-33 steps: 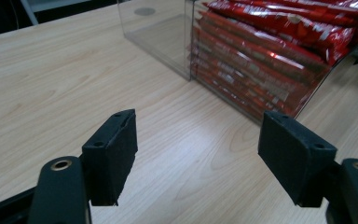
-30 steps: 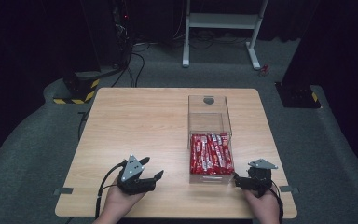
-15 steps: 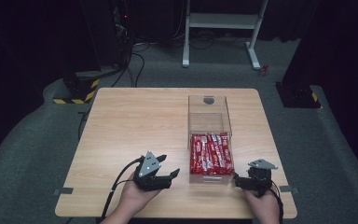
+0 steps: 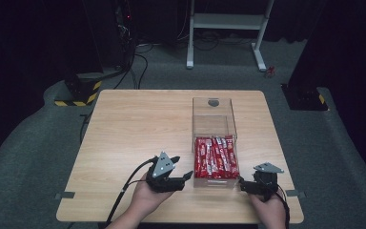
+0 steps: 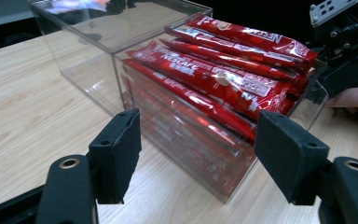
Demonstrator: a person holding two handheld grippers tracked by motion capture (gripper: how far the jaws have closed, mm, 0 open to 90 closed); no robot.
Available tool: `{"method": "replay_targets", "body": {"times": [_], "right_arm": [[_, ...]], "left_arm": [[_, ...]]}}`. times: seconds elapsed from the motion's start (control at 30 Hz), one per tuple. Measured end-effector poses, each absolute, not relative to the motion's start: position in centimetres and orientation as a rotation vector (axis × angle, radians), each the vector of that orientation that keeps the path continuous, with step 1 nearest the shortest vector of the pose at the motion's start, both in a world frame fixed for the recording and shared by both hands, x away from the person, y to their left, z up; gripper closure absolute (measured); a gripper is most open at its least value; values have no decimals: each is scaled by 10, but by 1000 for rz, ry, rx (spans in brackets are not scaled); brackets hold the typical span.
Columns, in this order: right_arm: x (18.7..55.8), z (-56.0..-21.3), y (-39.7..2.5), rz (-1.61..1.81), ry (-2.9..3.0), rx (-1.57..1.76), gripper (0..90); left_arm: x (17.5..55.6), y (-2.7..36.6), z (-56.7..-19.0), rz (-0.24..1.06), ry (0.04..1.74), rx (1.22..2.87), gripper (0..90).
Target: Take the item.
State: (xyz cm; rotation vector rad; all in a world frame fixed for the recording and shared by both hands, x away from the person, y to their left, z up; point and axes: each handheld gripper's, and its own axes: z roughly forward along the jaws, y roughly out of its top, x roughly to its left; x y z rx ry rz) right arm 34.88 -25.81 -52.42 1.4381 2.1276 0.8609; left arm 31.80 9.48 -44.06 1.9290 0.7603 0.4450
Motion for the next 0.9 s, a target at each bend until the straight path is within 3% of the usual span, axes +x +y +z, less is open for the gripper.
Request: {"method": "replay_targets", "body": {"times": [0.57,0.73,0.9], "right_arm": [[349,-524,-258,864,2129,1434,108],[349,-524,-258,864,2132,1427,107],[349,-524,-258,866,2132,1428,107]], "left_arm": [[328,66,-437,405,725,1931,351],[335,58,-439,389,730,1934,382],[343,51,-443,368,746,1961,468]]}}
